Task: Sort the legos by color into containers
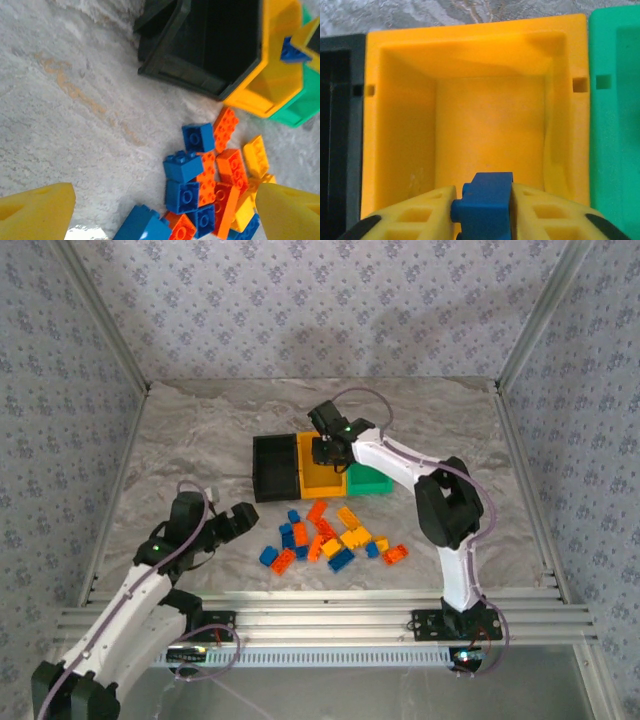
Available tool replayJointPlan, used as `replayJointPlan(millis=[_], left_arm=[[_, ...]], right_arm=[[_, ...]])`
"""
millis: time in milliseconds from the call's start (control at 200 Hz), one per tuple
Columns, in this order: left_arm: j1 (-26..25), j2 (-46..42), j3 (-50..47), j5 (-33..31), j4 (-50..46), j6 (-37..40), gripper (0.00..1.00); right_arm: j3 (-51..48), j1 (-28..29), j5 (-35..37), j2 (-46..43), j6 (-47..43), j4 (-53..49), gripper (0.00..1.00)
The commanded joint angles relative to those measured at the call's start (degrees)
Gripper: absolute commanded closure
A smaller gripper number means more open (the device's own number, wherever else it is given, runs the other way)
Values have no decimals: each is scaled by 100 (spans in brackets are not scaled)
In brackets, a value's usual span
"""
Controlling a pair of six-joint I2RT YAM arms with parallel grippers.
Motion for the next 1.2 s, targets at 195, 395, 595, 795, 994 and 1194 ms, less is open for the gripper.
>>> replayJointPlan(millis=[195, 395, 595, 795, 994, 1194], left_arm=[[-817, 337, 386, -195, -520, 585, 8], [-1603, 359, 284, -646, -823, 638, 15], [-2400, 854, 245, -1328, -837, 571, 16], [-2659, 1476, 387, -1521, -513, 612, 21], [-3143, 2058, 716, -1949, -623, 668, 24], [-3185, 2313, 677, -2345, -719, 540, 30]], right_arm=[[165, 42, -42, -339, -4, 150, 41], [-1439, 219, -155, -1567, 243, 858, 36], [-2646, 308, -128, -2490, 533, 1277, 35], [-3354, 365, -56, -3099, 676, 1355, 35], [-4062, 447, 53, -3680, 890, 1545, 34], [-4445, 481, 99, -4025, 1020, 1634, 34]])
